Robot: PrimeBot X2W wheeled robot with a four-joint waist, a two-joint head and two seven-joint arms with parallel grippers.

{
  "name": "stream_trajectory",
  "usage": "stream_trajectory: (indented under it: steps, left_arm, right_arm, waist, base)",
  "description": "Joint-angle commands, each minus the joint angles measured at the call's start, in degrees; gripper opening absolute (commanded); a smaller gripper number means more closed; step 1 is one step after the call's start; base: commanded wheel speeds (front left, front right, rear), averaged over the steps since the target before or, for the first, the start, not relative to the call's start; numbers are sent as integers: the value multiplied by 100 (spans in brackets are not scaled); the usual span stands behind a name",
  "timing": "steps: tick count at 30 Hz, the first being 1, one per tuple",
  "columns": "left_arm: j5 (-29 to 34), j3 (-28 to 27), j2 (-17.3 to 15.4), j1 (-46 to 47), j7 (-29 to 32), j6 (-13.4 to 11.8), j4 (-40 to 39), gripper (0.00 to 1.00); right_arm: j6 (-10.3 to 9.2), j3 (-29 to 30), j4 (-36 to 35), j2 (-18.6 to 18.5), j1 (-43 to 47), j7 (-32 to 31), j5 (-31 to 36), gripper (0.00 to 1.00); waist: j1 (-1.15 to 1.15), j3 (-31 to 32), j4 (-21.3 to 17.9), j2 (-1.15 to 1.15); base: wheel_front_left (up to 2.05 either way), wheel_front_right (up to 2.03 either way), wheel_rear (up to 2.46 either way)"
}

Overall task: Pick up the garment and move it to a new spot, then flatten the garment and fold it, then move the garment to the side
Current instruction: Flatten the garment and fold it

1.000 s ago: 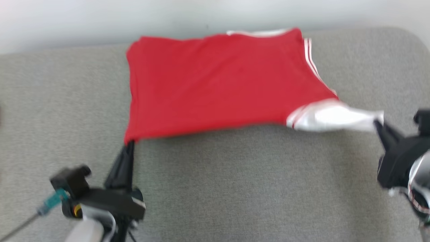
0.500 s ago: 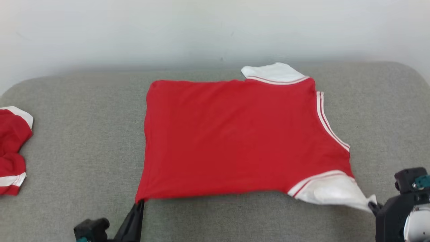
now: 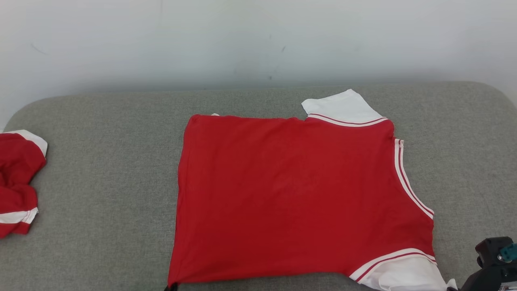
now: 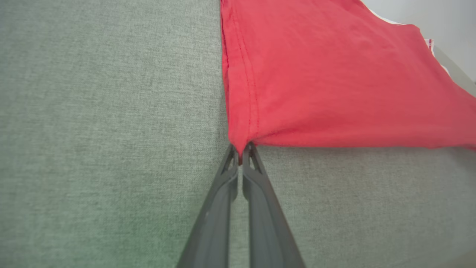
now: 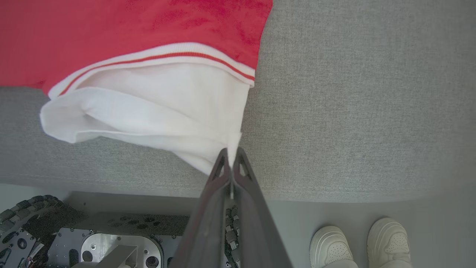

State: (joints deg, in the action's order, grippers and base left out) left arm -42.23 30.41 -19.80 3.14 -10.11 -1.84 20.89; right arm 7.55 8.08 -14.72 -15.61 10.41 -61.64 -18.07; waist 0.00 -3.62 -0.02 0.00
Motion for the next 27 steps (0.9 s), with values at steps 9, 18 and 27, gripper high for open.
stream_trajectory:
  steps: [9,18,27]
  left_arm:
    - [43,-10,-51,294,99,4,-305,0]
    - [-38,-113,85,1078,373,-110,-197,0]
    - [95,-79,238,1758,409,-138,202,0]
  right_arm:
    - [-13,-466,-26,-356,-643,1225,175,0]
    - [-13,-789,811,-649,-1828,2549,380,0]
    - [-13,-1151,1893,-671,-2881,3609,525,0]
  waist:
    - [0,-48,20,0]
    - [0,-229,37,0]
    - [0,-580,22,0]
  base:
    - [0,0,0]
    - [0,0,0]
    - [0,0,0]
